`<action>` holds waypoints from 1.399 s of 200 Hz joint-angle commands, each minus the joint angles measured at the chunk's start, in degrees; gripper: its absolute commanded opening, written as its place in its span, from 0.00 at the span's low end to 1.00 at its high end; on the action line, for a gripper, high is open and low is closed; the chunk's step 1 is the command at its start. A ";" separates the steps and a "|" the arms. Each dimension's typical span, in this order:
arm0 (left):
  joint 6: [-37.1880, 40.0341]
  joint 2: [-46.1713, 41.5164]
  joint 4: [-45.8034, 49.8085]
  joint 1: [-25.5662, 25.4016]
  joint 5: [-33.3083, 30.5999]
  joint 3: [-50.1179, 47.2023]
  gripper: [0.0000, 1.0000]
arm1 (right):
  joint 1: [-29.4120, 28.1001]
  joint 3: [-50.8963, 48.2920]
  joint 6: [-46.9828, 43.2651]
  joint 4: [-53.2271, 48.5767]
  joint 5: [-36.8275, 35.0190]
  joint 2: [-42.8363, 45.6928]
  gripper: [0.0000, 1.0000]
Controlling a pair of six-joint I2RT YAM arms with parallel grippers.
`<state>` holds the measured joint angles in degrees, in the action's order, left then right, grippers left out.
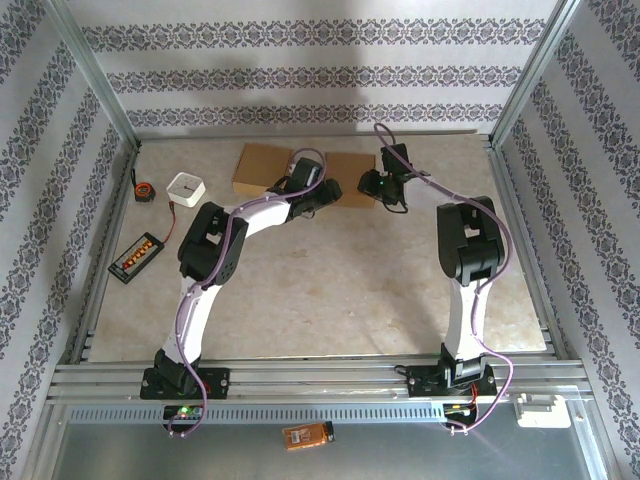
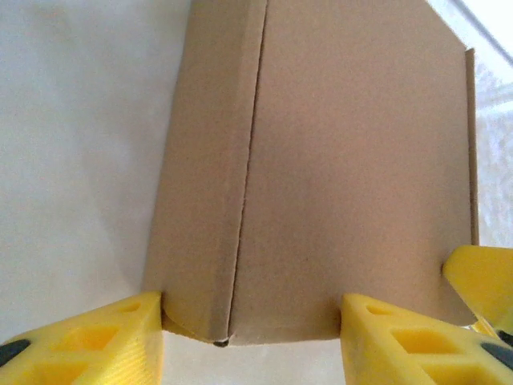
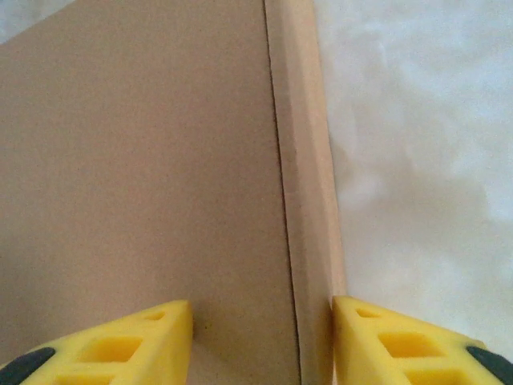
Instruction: Fold the paper box
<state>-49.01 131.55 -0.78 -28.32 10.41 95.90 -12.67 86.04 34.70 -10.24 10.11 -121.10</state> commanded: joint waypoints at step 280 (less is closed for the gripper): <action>0.99 -34.52 -3.93 -1.35 -0.99 -18.91 1.00 | 1.64 8.03 -14.37 -12.54 5.07 19.12 0.98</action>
<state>-48.40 102.21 -3.88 -28.18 11.46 80.95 -11.00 97.14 22.06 -22.26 18.20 -106.00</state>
